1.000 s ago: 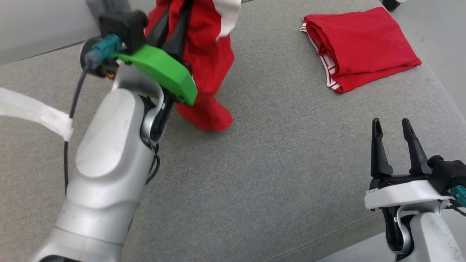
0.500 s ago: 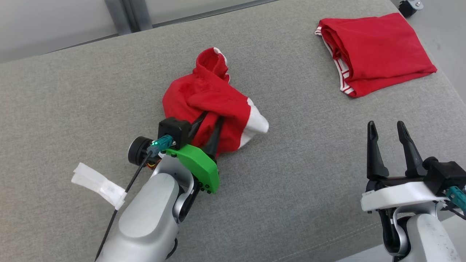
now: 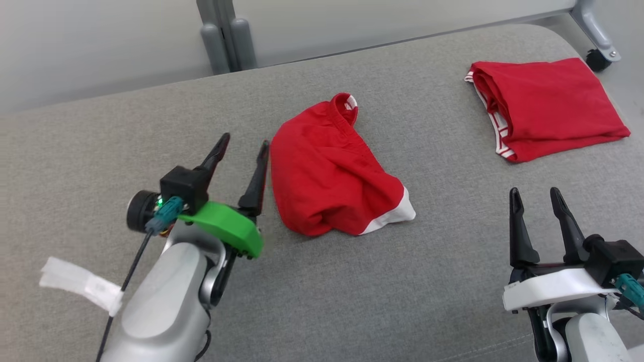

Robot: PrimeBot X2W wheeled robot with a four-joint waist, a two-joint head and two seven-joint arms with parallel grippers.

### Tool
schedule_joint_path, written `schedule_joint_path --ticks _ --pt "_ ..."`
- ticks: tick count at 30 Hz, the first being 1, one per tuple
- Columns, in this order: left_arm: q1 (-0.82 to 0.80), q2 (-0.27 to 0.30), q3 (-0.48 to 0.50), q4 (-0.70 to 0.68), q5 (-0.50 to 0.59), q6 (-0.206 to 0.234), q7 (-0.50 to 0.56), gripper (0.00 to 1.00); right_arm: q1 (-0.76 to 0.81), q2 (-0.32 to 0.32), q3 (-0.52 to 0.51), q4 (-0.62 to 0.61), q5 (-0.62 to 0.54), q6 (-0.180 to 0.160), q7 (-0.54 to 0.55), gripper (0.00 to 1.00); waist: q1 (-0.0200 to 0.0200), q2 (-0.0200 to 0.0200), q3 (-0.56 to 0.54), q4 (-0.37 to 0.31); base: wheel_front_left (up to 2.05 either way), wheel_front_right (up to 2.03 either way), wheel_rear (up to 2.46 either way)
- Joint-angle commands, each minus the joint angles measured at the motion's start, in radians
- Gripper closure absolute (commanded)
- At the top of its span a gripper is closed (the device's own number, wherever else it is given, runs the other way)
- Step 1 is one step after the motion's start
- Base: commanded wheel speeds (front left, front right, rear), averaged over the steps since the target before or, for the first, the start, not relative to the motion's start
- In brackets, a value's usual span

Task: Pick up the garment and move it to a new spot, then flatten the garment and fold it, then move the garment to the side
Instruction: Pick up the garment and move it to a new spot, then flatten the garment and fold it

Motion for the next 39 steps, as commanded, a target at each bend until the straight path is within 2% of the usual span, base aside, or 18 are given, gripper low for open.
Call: schedule_joint_path --ticks 1,7,14,24,32,39 --pt "0.035 0.023 0.020 -0.014 -0.002 0.012 -0.005 0.00 0.014 -0.008 -0.001 0.002 -0.003 -0.002 -0.003 0.00 0.0000 0.0000 -0.036 0.037 0.00 0.00 0.00" --pt "0.149 0.081 0.124 -0.113 0.010 0.048 -0.008 0.00 0.034 -0.016 0.002 -0.002 -0.001 -0.002 -0.003 0.00 0.0000 0.0000 -0.065 0.078 0.00 0.00 0.00" --pt "0.303 0.108 0.266 -0.223 0.032 0.064 -0.008 0.00 0.052 -0.022 0.013 -0.006 -0.002 -0.002 -0.003 0.00 0.0000 0.0000 -0.085 0.121 0.00 0.00 0.00" --pt "0.481 0.078 0.391 -0.318 0.091 0.024 -0.008 0.00 0.077 -0.032 0.021 -0.020 -0.001 -0.002 -0.003 0.00 0.0000 0.0000 -0.094 0.144 0.00 0.00 0.00" --pt "0.532 0.025 0.434 -0.340 0.141 -0.024 -0.008 0.00 0.096 -0.039 0.018 -0.014 0.007 -0.002 -0.003 0.00 0.0000 0.0000 -0.090 0.146 0.00 0.00 0.00" --pt "0.548 -0.010 0.470 -0.345 0.170 -0.047 -0.008 0.00 0.103 -0.037 0.031 -0.007 0.011 -0.002 -0.003 0.00 0.0000 0.0000 -0.093 0.140 0.00 0.00 0.00"
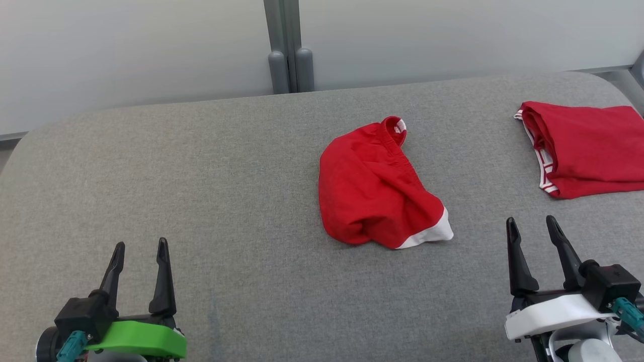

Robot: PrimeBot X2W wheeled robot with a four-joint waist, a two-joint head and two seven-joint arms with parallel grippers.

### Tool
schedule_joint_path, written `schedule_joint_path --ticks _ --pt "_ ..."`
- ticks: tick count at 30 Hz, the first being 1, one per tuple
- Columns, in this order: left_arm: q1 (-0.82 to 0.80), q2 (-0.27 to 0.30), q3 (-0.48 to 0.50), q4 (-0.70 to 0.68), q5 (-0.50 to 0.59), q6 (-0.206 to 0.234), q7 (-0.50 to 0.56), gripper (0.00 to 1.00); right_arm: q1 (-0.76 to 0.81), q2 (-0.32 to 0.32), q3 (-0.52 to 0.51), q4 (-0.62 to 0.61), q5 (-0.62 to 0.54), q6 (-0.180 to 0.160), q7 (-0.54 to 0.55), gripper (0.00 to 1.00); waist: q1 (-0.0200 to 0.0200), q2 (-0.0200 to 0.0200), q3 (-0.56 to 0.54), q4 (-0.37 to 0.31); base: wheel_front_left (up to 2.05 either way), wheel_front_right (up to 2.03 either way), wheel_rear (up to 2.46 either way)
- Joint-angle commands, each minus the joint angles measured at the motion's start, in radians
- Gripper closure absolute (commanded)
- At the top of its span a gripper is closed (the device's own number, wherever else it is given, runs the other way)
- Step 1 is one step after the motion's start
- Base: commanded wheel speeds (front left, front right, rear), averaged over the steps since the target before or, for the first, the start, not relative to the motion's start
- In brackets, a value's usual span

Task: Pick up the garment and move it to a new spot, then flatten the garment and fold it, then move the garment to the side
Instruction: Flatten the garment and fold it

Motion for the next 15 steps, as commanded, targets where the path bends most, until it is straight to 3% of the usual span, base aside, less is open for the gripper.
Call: schedule_joint_path --ticks 1,15 --pt "0.016 -0.004 0.009 -0.005 0.016 -0.005 -0.003 0.00 0.013 -0.002 0.003 0.004 0.009 -0.002 -0.003 0.00 0.0001 0.0000 0.000 -0.001 0.00 0.00 0.00" --pt "0.011 -0.028 0.035 0.007 0.043 -0.034 -0.003 0.00 0.011 -0.009 0.011 0.014 0.016 -0.002 -0.003 0.00 0.0001 0.0000 0.000 0.005 0.00 0.00 0.00"
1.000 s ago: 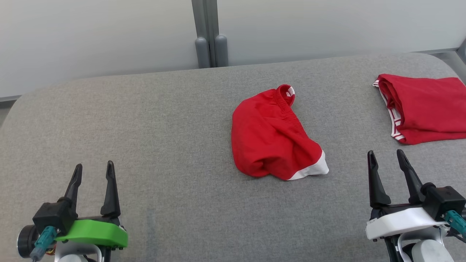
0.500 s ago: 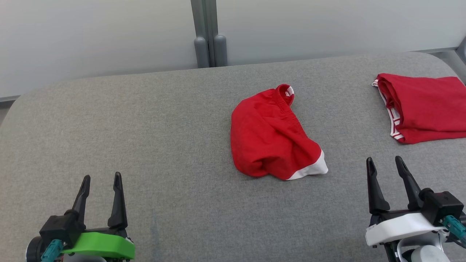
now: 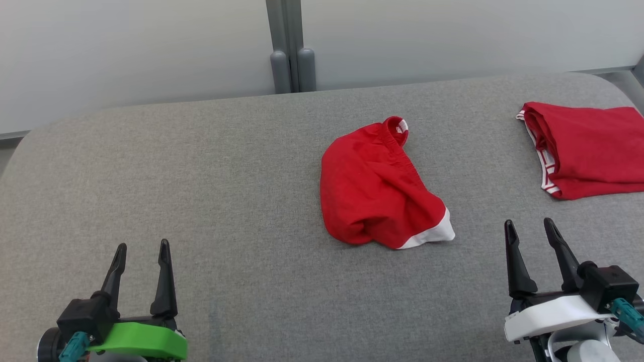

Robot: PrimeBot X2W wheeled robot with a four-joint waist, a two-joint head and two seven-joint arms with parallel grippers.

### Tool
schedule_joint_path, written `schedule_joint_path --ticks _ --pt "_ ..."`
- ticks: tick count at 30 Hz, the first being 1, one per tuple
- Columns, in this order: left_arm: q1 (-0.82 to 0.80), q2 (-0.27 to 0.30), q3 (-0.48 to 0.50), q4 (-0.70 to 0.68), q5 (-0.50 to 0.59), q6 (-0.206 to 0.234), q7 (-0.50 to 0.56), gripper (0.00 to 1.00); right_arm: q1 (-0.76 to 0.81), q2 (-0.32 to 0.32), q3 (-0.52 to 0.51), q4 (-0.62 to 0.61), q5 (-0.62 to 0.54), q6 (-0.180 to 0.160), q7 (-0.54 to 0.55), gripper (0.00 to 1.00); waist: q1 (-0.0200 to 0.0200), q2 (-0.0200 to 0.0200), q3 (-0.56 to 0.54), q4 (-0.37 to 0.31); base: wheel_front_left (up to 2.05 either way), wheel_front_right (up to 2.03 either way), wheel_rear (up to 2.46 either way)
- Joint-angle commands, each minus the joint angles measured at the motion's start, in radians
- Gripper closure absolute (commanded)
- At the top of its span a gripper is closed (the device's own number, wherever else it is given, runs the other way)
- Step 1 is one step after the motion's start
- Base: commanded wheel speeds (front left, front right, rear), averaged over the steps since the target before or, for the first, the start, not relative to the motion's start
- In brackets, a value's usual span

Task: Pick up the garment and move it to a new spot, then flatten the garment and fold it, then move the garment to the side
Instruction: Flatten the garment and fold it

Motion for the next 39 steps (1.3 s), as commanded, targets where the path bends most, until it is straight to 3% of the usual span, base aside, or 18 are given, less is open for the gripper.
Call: schedule_joint_path --ticks 1,39 --pt "0.009 -0.003 0.006 0.001 0.008 -0.004 -0.003 0.00 0.011 -0.004 0.002 0.002 0.003 -0.002 -0.003 0.00 0.0000 0.0000 0.000 0.001 0.00 0.00 0.00" --pt "0.008 -0.019 0.029 0.021 0.039 -0.016 -0.003 0.00 0.000 0.000 0.008 0.012 0.006 -0.002 -0.003 0.00 0.0000 0.0000 0.001 0.006 0.00 0.00 0.00"
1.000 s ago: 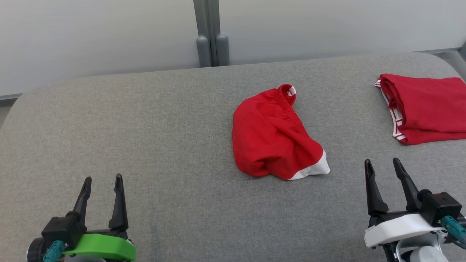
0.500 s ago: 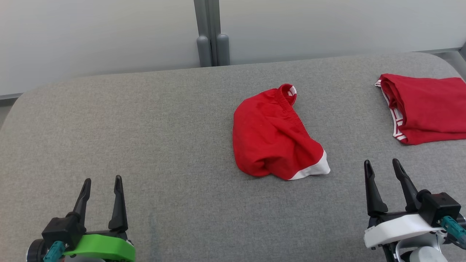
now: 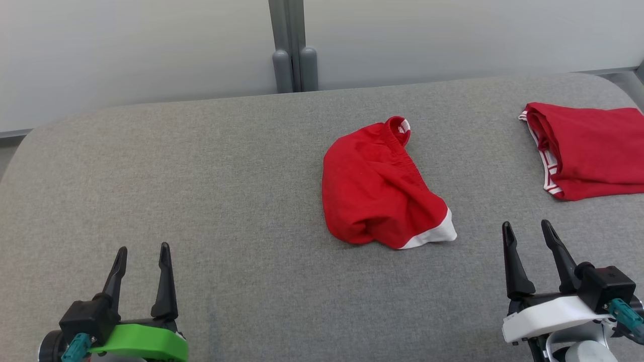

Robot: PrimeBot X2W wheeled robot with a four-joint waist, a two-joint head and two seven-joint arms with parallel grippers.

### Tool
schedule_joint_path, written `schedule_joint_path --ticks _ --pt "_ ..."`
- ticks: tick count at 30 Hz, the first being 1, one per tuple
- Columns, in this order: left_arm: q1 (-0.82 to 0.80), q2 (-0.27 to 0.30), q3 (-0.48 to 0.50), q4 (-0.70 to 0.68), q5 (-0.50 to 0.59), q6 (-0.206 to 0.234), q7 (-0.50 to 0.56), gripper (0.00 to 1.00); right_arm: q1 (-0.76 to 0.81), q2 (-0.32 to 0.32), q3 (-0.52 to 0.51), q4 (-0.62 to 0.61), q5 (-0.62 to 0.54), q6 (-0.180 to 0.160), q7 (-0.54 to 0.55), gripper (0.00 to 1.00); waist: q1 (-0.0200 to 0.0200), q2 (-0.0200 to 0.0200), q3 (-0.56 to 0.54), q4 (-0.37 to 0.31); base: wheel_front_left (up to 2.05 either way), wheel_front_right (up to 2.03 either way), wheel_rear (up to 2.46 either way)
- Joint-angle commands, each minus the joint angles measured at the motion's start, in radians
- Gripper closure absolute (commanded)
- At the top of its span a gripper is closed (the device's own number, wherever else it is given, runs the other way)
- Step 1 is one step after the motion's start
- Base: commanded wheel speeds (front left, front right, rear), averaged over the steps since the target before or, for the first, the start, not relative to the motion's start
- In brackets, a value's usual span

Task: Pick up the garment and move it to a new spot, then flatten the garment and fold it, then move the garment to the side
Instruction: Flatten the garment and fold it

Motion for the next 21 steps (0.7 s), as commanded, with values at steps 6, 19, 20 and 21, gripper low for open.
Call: schedule_joint_path --ticks 6,19,20,21 --pt "0.007 -0.002 0.005 0.002 0.015 -0.002 -0.003 0.00 -0.001 -0.002 0.001 0.001 0.002 -0.002 -0.003 0.00 0.0000 0.0000 0.001 0.003 0.00 0.00 0.00" --pt "-0.021 -0.002 -0.014 0.004 0.017 -0.002 -0.003 0.00 -0.103 -0.041 0.039 0.027 -0.011 -0.002 -0.003 0.00 0.0000 0.0000 0.028 0.028 0.00 0.00 0.00" --pt "-0.027 0.000 -0.020 0.005 0.017 -0.002 -0.003 0.00 -0.150 -0.060 0.049 0.050 -0.013 -0.002 -0.003 0.00 0.0000 0.0000 0.040 0.041 0.00 0.00 0.00" --pt "-0.028 0.000 -0.022 0.005 0.019 -0.002 -0.003 0.00 -0.170 -0.067 0.053 0.066 -0.014 -0.002 0.000 0.00 0.0000 0.0000 0.045 0.047 0.00 0.00 0.00"
